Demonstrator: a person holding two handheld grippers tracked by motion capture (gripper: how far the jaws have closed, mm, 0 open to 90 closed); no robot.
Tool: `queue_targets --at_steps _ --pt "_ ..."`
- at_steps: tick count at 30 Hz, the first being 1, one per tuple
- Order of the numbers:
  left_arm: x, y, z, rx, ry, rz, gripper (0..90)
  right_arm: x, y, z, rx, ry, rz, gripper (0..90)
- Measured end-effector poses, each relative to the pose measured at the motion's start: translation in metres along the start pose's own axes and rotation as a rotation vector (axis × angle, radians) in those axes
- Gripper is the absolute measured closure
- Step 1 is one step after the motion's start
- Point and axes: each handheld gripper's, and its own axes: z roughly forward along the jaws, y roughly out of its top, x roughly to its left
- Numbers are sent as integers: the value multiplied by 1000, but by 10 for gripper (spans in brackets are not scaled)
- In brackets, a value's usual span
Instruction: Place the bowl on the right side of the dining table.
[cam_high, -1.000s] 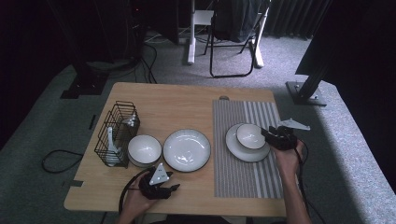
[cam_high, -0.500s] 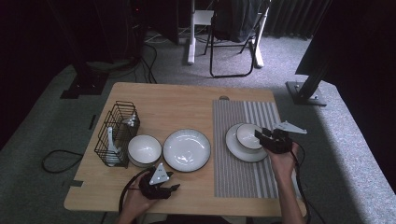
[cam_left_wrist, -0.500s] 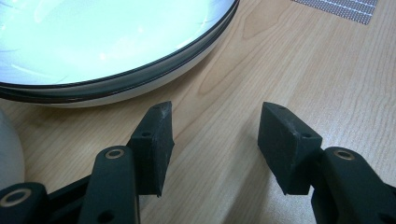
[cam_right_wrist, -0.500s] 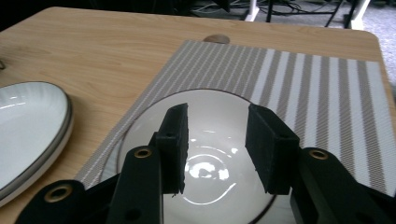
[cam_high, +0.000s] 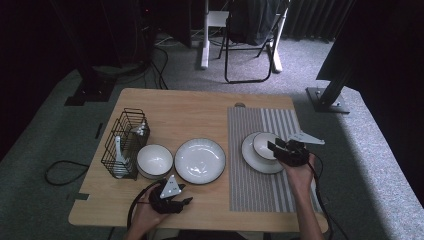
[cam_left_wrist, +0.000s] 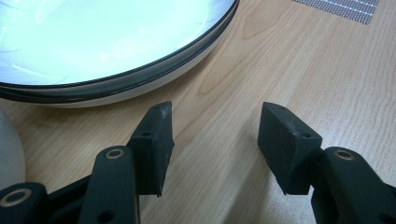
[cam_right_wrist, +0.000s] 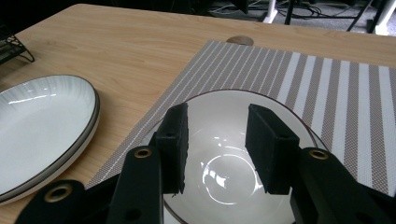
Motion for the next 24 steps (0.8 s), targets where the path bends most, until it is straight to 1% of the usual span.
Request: queue_targets --at_steps 5,10,15,19,24 --pt "0 0 0 1 -1 2 463 6 1 0 -1 14 -17 587" --pt "0 0 0 1 -3 -1 463 14 2 0 -12 27 -48 586" --pt "1 1 1 2 -13 -11 463 16 1 1 -4 26 -65 579" --pt "1 1 1 1 -10 -7 464 17 1 0 -10 29 -77 569" --pt "1 1 1 1 -13 -12 471 19 0 -2 -27 51 -79 561"
